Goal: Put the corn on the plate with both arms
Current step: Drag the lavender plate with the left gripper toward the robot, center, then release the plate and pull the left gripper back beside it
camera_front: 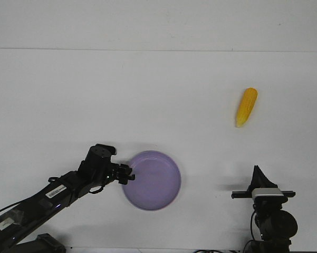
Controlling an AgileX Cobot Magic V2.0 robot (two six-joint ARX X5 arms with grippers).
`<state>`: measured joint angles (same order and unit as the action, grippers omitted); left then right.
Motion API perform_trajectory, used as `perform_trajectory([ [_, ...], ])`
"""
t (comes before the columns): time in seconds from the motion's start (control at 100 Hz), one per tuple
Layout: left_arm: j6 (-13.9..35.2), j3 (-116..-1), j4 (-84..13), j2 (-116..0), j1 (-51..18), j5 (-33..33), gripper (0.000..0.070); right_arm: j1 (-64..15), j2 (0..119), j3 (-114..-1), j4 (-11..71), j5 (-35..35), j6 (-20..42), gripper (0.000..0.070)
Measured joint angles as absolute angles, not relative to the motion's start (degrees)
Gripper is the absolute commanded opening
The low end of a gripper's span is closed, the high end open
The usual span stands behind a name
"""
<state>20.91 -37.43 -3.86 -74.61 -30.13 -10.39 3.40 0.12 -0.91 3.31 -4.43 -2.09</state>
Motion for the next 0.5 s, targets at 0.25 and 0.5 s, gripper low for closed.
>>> perform_trajectory([
  [0.25, 20.0, -37.4, -3.6, -69.4, -29.9, -10.3, 0.0472, 3.4, 0.1, -0.9, 3.3, -4.4, -2.1, 0.0015],
  [0.5, 17.1, -37.4, -7.5, -48.7, -28.6, -3.8, 0.0470, 3.4, 0.1, -0.9, 3.4, -5.5, -0.1, 0.0015],
])
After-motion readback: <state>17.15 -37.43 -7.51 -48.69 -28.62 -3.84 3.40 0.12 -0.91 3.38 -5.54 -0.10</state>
